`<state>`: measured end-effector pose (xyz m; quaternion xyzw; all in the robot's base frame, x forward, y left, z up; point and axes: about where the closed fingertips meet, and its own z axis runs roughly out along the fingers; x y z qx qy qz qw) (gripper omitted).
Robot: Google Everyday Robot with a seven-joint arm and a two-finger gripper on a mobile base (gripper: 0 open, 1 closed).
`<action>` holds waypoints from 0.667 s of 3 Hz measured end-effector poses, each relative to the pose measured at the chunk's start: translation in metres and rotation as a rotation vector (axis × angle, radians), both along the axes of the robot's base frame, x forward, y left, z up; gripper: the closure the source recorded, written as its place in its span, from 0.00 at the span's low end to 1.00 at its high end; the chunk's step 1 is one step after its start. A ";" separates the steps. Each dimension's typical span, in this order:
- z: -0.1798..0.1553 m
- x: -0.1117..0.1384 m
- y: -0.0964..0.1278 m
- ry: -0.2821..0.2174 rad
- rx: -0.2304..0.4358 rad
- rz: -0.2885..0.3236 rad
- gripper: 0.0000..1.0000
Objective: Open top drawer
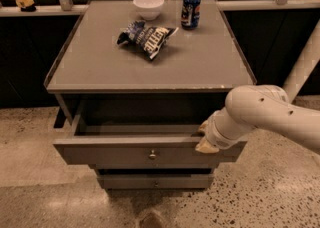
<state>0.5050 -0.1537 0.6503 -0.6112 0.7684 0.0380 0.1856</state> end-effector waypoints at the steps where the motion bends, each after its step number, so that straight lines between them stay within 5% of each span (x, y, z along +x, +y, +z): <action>1: 0.000 -0.001 0.000 -0.001 -0.001 0.000 1.00; 2: -0.015 -0.018 -0.003 -0.029 -0.030 -0.017 1.00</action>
Offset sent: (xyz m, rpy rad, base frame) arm -0.2133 -0.0333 -0.1619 -0.3512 -0.3357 -0.1968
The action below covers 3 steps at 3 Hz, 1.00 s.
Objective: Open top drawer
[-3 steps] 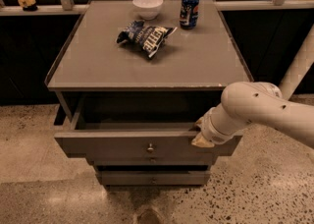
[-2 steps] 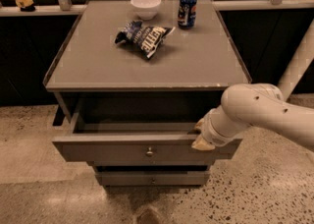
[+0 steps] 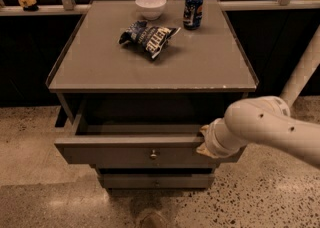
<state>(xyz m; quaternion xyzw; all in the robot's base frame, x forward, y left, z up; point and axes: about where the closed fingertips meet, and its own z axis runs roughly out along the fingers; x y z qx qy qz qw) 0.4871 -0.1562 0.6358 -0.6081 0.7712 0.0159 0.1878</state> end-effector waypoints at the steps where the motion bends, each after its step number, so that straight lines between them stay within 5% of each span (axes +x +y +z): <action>1: 0.003 -0.001 0.000 -0.004 -0.003 -0.002 1.00; 3: 0.007 -0.002 -0.001 -0.016 -0.009 -0.006 1.00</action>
Offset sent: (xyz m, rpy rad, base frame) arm -0.2719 -0.0448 -0.1744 -0.3986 -0.1752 -0.2626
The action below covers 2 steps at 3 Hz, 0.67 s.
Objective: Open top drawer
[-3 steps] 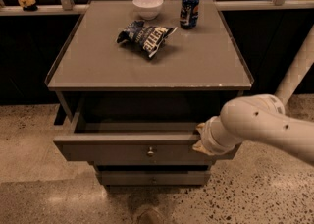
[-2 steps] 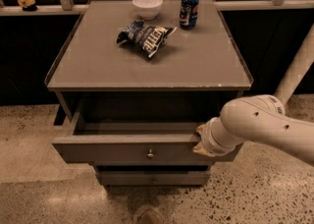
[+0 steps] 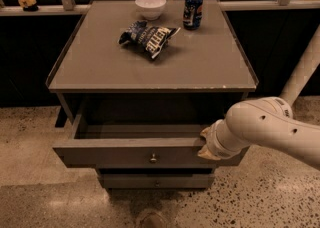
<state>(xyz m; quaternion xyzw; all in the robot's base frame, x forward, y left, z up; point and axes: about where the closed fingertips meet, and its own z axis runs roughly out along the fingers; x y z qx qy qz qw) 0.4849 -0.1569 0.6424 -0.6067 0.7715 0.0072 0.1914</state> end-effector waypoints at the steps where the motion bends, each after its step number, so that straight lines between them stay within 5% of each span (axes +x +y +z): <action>1: -0.003 -0.009 -0.001 0.004 -0.005 0.007 1.00; 2: -0.002 -0.009 -0.001 0.004 -0.005 0.007 1.00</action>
Offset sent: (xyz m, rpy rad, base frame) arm -0.1581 -0.0319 -0.0621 -0.0846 0.0231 0.0811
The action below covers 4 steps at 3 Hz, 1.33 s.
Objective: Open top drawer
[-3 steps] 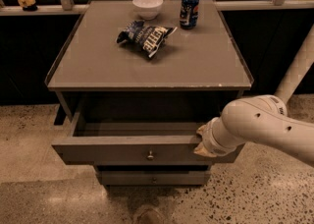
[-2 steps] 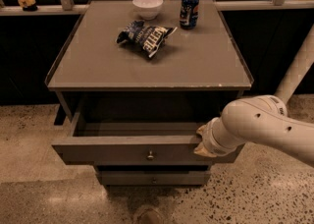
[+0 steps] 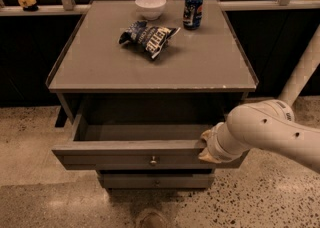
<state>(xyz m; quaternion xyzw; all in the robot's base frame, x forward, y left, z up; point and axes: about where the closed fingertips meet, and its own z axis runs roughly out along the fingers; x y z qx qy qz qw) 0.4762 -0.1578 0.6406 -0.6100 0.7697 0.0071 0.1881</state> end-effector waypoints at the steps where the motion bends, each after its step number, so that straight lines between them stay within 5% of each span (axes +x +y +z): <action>1: -0.001 -0.006 0.000 0.001 -0.003 0.001 1.00; 4: 0.004 -0.016 0.002 -0.010 0.000 0.007 1.00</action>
Offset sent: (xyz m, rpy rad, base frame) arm -0.2950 -0.0756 -0.0735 -0.1073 0.0923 -0.0352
